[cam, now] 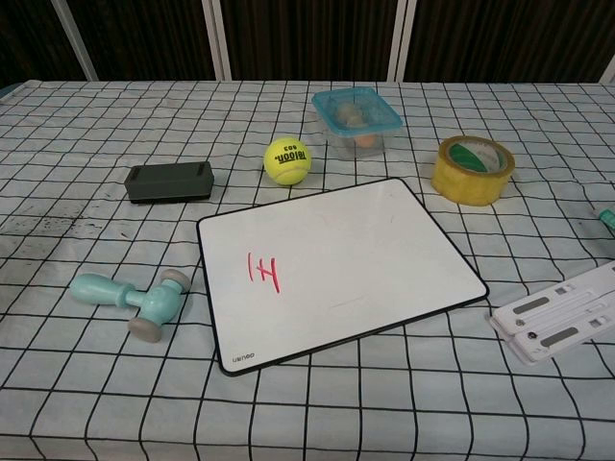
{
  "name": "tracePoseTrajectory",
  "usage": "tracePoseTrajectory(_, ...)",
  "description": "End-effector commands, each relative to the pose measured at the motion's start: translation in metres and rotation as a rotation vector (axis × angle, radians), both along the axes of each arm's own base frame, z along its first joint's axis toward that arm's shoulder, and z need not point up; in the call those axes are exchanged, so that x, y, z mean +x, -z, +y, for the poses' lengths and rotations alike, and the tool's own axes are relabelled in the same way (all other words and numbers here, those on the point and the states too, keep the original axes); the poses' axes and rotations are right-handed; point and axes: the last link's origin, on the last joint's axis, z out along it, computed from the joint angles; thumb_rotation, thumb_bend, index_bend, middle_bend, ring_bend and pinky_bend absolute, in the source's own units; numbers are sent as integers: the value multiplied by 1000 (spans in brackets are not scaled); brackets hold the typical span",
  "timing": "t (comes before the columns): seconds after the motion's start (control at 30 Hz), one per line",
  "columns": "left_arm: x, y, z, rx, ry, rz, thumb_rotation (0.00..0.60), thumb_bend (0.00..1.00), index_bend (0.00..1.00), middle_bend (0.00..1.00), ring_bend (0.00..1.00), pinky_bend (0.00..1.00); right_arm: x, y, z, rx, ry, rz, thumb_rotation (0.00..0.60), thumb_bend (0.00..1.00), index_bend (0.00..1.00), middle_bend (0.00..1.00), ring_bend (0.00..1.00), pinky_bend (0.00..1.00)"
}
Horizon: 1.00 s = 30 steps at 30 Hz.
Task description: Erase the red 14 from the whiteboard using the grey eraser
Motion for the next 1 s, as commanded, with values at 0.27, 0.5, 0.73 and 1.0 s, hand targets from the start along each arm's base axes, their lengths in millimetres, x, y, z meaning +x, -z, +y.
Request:
tracePoseTrajectory(0.27, 1, 0, -2, -1, -6, 5, 600, 112, 0, 49, 0, 4, 0, -1, 1, 2, -3, 7, 600, 57, 45, 64, 181, 212)
tracePoseTrajectory(0.5, 2, 4, -3, -14, -2, 12, 600, 113, 0, 49, 0, 4, -1, -2, 2, 1, -3, 2, 600, 56, 45, 64, 181, 212)
tracePoseTrajectory(0.73, 2, 3, -2, -15, 4, 0, 600, 112, 0, 49, 0, 4, -1, -1, 2, 3, -4, 3, 600, 56, 45, 64, 181, 212)
tracePoseTrajectory(1.0, 4, 9, 4, -39, 7, 17, 600, 112, 0, 51, 0, 8, -1, -2, 3, -4, 5, -10, 600, 56, 45, 64, 181, 213)
